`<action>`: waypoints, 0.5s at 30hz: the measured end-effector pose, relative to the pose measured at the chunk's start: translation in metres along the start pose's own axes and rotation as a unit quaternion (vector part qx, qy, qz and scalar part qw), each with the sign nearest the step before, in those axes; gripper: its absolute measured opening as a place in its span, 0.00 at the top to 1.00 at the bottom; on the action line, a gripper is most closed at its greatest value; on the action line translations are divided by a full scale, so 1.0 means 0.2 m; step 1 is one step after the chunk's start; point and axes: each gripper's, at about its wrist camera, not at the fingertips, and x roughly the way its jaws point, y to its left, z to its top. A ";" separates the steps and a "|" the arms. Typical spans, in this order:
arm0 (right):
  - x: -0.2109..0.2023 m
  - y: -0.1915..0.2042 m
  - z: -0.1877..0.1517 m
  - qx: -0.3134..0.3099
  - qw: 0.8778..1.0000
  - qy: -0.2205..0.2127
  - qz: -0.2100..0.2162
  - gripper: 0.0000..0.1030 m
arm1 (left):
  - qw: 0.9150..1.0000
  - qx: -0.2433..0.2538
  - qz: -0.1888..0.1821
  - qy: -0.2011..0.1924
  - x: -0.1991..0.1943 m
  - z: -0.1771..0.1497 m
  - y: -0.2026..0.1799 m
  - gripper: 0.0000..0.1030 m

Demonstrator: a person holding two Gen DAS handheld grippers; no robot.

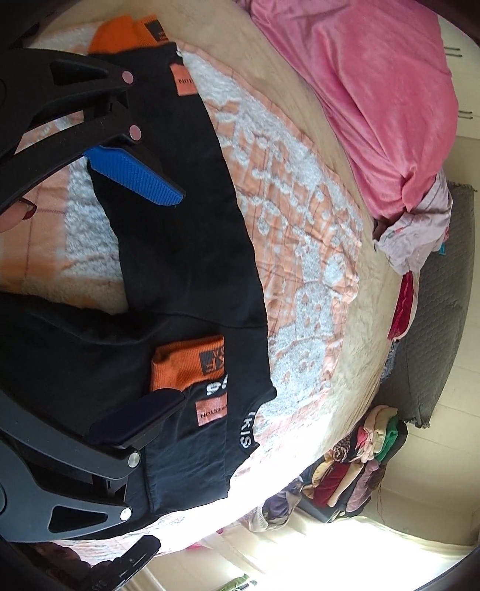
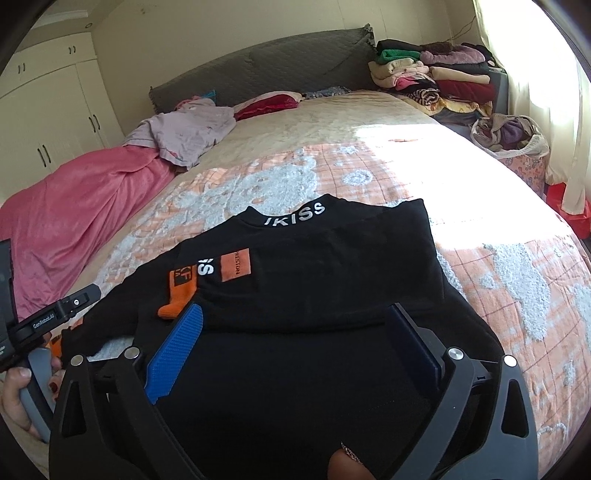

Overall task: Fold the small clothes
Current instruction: 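Move the left tool to the orange cuff of the other sleeve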

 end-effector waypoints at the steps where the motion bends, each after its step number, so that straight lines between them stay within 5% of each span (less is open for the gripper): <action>1: 0.00 0.02 0.00 -0.005 1.000 0.001 0.001 0.04 | 1.000 -0.004 0.003 0.001 -0.01 0.00 0.02 0.09; 15: -0.02 0.33 0.07 -0.067 0.997 -0.011 0.045 0.04 | 0.996 -0.076 0.049 -0.013 -0.21 -0.09 0.36 0.09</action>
